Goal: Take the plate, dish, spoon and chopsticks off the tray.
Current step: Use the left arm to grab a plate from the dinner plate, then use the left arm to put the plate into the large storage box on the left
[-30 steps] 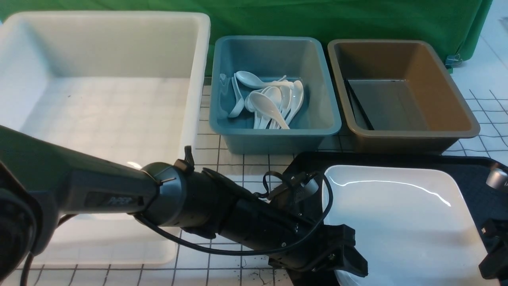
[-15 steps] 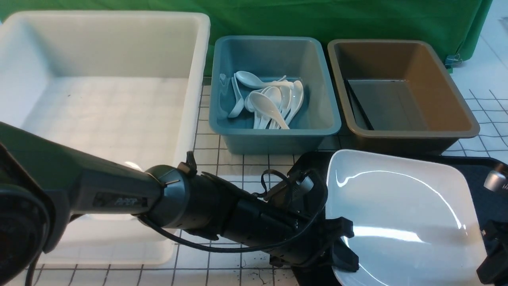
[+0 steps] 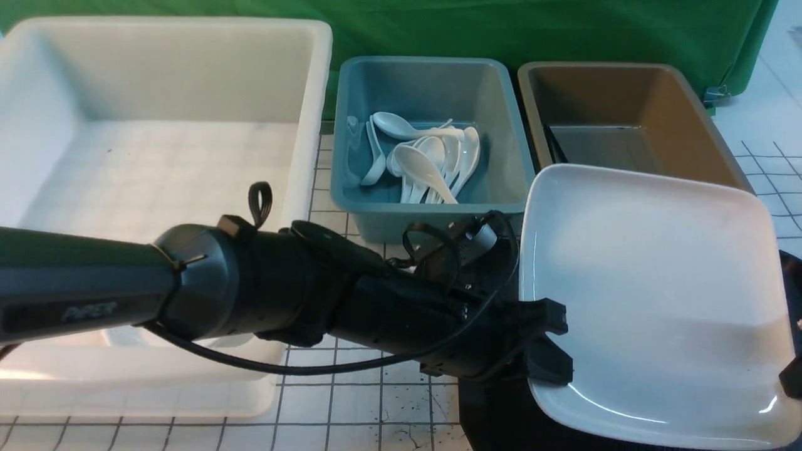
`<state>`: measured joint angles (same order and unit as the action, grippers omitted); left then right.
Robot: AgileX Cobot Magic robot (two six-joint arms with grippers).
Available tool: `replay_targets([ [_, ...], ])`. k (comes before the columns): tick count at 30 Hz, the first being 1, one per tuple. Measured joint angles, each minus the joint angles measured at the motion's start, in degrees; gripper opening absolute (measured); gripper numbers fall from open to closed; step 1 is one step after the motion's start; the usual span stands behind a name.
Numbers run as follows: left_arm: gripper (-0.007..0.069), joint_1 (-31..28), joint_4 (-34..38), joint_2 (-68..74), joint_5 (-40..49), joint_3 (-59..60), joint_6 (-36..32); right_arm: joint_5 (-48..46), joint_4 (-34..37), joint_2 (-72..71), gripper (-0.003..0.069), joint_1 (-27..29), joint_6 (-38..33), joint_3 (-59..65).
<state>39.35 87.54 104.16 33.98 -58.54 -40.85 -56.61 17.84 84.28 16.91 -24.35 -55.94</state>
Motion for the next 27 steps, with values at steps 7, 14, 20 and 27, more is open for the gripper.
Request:
replay_targets([
  [7, 0.0009, -1.1, -2.4, -3.9, -0.4, 0.1, 0.7, -0.2, 1.0, -12.3, 0.0380, 0.0, 0.4, -1.9],
  [14, 0.0009, -6.4, -1.8, -11.0, 3.0, 0.1, 0.8, 1.0, -1.7, -22.0, 0.0323, 0.0, 1.6, -1.9],
  [20, 0.0008, -20.4, -1.1, -19.8, 9.5, -1.2, 2.4, 1.9, -2.3, -26.4, 0.0086, 0.0, 1.7, -1.9],
  [27, 0.0008, -39.1, -1.9, -24.3, 19.0, -5.6, 5.6, 2.3, -2.5, -26.4, 0.0030, 0.0, 1.8, -1.9],
])
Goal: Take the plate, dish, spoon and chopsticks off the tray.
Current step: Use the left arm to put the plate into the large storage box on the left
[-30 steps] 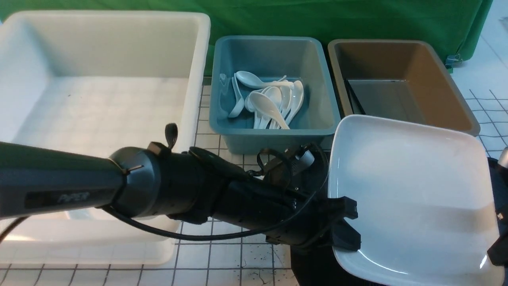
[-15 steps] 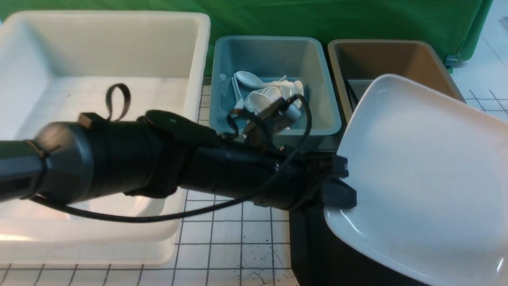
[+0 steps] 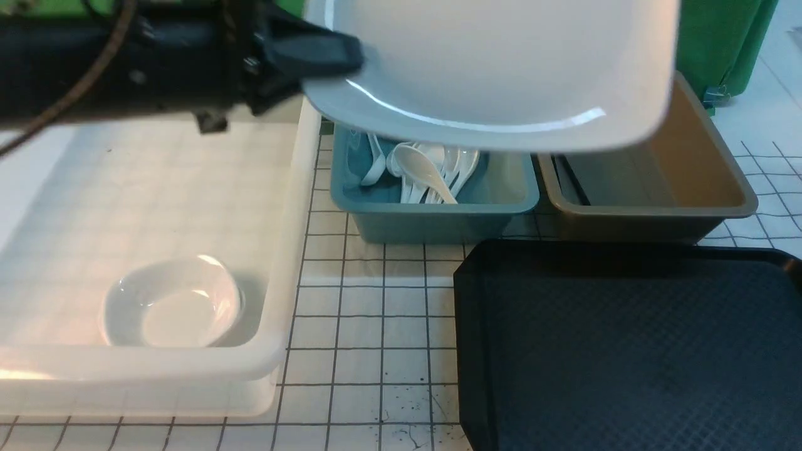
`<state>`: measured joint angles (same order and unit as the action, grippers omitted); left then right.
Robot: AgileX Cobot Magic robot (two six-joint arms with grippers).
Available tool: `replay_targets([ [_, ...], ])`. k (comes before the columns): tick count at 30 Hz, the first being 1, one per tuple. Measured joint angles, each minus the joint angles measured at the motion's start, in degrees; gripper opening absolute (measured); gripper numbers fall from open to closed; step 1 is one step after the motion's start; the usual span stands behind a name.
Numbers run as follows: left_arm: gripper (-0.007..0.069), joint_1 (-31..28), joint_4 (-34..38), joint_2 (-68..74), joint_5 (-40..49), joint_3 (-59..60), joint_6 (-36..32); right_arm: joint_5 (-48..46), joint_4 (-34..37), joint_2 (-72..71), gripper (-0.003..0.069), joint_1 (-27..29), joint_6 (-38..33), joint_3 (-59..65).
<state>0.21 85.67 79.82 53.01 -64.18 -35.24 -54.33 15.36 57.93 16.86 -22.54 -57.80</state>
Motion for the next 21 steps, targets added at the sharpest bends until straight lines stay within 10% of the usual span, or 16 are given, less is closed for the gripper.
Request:
replay_targets([
  [9, 0.0004, -33.2, -21.5, 1.0, 11.7, -8.4, 9.4, 0.6, 0.3, 0.4, 0.0031, -0.1, 0.0, 0.0],
  [21, 0.0007, -41.8, -32.3, 7.3, 5.7, -8.5, 11.3, 1.1, 0.7, 3.1, 0.0041, -0.1, 0.0, 0.5],
])
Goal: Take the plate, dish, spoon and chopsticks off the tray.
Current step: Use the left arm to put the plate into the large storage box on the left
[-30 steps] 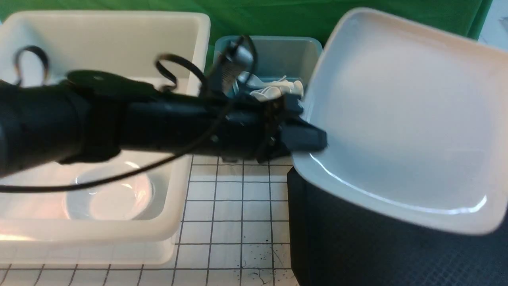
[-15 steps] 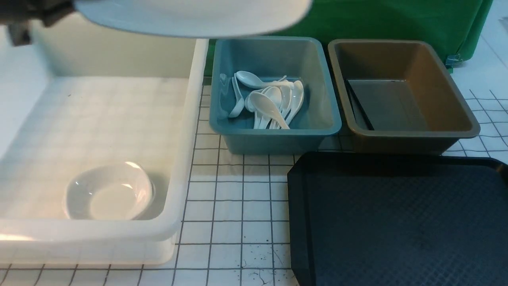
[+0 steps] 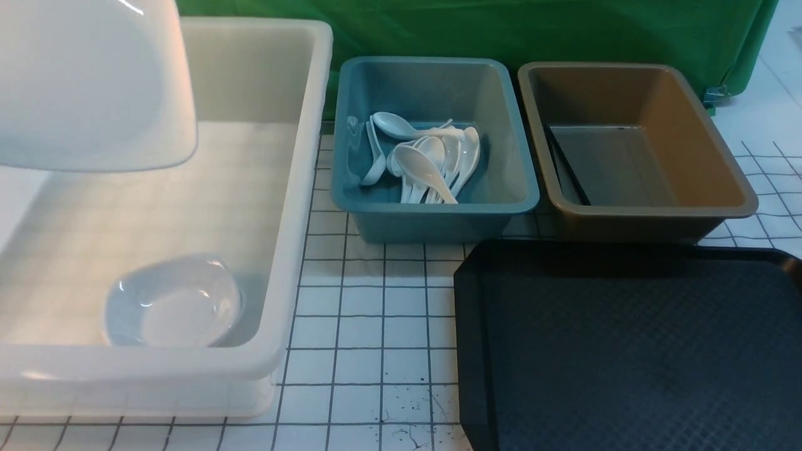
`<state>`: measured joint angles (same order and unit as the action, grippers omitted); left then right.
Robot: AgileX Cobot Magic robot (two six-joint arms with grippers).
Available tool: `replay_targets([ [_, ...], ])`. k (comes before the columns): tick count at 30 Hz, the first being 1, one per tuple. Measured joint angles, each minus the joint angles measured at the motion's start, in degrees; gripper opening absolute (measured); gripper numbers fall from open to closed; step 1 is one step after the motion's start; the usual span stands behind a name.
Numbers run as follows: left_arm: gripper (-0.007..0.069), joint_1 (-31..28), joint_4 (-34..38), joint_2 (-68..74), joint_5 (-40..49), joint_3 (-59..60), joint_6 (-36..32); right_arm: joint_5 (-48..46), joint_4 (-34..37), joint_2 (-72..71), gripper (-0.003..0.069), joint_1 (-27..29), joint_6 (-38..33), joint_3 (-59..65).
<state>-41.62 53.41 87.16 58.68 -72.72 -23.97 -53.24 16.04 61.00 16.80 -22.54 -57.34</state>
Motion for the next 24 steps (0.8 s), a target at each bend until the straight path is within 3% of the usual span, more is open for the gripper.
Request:
replay_targets([
  [8, 0.0007, 1.7, -2.2, 10.1, -5.6, -0.6, 0.3, 0.2, 0.0, 1.8, 0.0054, 0.0, 0.0, 0.0],
  [12, 0.0007, 4.9, -7.0, 14.0, -5.9, -4.0, 1.8, 0.4, 0.0, 2.4, 0.0060, 0.0, 0.5, 0.0],
  [18, 0.0007, 10.4, -20.7, 19.6, -6.4, -12.7, 9.5, 0.4, 0.0, 2.7, 0.0076, 0.0, 0.9, 0.0],
  [24, 0.0007, 10.9, -21.8, 21.8, -6.5, -13.8, 11.1, 0.4, 0.0, 2.7, 0.0084, 0.0, 0.9, 0.0],
])
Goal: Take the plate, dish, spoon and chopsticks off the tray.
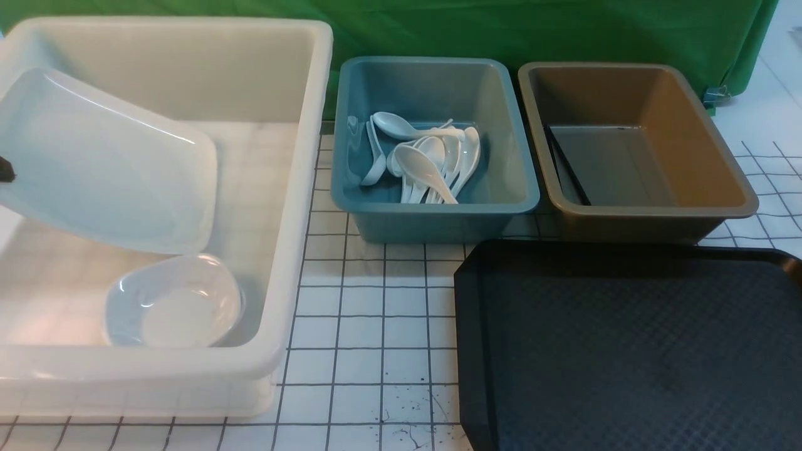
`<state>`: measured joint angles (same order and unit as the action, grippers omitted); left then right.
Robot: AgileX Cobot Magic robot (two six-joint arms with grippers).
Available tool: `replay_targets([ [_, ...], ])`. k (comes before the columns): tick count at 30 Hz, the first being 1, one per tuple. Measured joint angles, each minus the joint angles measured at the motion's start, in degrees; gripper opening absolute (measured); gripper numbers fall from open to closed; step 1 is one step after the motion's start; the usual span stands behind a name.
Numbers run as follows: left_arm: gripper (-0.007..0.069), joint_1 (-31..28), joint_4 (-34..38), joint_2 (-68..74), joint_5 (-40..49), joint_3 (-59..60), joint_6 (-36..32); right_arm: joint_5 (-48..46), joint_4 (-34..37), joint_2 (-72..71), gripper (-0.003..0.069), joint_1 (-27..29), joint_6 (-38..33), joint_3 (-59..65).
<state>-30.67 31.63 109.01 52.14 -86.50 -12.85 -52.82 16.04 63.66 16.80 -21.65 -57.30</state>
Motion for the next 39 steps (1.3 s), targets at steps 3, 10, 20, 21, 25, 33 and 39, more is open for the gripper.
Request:
replay_targets([
  [3, 0.0016, 0.0, 0.0, 0.3, 0.2, -0.2, 0.2, 0.0, 0.0, 0.0, 0.0089, 0.0, 0.1, 0.0],
  [10, 0.0161, 1.4, -5.6, 0.5, 0.0, -0.5, 1.7, 0.0, 0.0, 0.0, 0.0097, 0.0, 0.2, 0.0],
  [20, 0.0479, 2.1, -17.6, 0.1, 7.4, -6.3, 5.0, 0.0, 0.2, 0.0, 0.0116, 0.0, 0.2, 0.0],
  [21, 0.0483, 2.1, -17.9, 0.1, 7.6, -6.5, 5.2, 0.0, 0.2, 0.0, 0.0116, 0.0, 0.2, 0.0],
  [25, 0.0436, 2.0, -19.9, -0.8, 14.7, -12.6, 8.8, 0.3, 1.2, 0.0, 0.0118, 0.0, 0.2, 0.0],
  [33, 0.0024, 5.5, -15.9, -6.3, 17.5, -14.8, 5.1, -1.5, 2.1, -1.6, 0.0030, 0.0, -0.5, 0.0],
  [39, -0.0005, 10.2, -14.7, -11.2, 17.7, -14.8, 3.8, -2.9, 2.8, -9.9, 0.0030, 0.0, -3.0, 0.0],
])
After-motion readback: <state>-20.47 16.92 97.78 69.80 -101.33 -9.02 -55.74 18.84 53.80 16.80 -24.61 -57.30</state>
